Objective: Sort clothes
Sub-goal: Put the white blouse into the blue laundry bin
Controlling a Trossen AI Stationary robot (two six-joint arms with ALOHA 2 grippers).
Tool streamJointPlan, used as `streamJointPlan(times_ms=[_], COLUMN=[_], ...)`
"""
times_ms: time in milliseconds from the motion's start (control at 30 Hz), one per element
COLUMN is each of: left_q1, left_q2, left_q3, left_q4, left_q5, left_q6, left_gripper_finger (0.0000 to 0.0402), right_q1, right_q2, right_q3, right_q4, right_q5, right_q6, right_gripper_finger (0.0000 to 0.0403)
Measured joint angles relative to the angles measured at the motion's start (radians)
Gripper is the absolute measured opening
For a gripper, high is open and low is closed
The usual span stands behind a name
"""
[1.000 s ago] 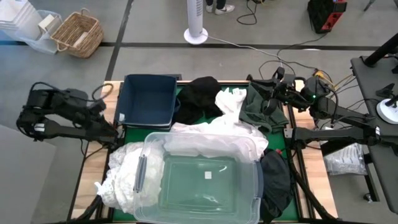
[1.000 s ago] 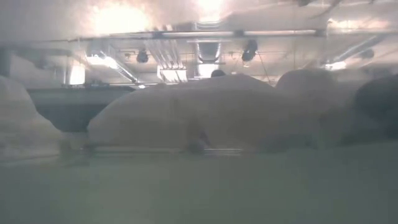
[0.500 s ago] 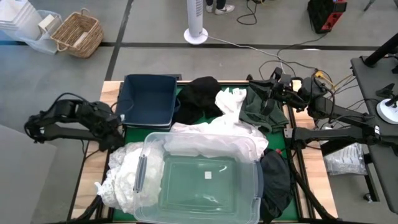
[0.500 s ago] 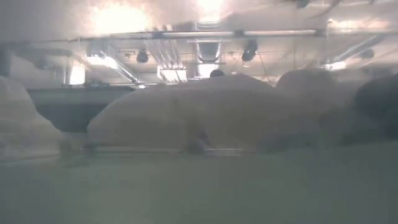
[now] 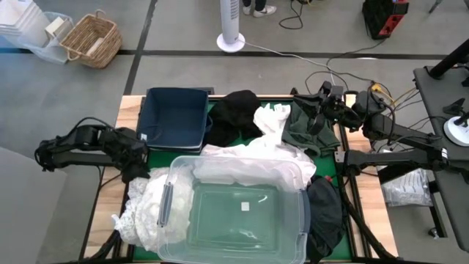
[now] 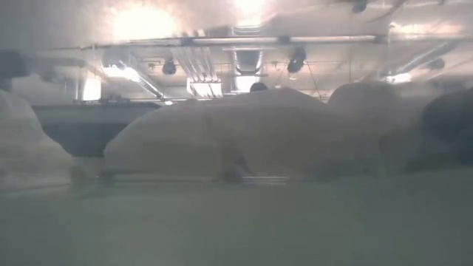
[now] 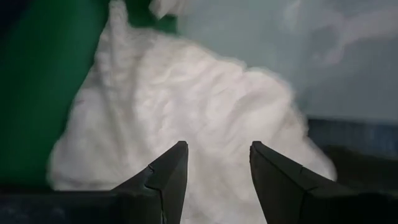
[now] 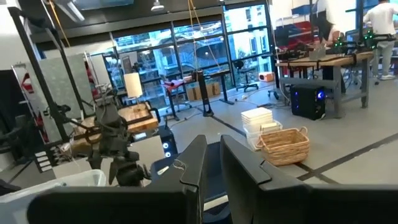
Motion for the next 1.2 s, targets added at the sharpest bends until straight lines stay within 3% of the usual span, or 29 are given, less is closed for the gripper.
streamJointPlan(times_ms=[400, 633, 900, 1200], left_q1=[-0.009, -0.097, -0.242, -0.412], left_q2=[0.072, 0.136, 0.148, 0.145], left_q3=[-0.066, -0.032, -0.020, -0.040], left_q4=[0.106, 0.188, 0.173, 0.137], left_q5=[0.026, 0.036, -0.090, -0.321], left_q6=[-0.049, -0.048, -0.176, -0.196], left_gripper_finger=[0.0148, 0.0118, 0.0118, 0.0117], right_q1=[0.000, 0.000, 0.000, 0.000], right_q2=[0.000, 0.000, 0.001, 0.001], right_q3=[0.000, 0.000, 0.000, 0.000], right_q4=[0.000, 0.000, 0.000, 0.000], right_q5=[0.000, 0.000, 0.000, 0.000], right_q6=[-0.017, -0.016, -0.017, -0.017], right_gripper_finger=[0.0038, 0.0038, 0.0038, 0.0038])
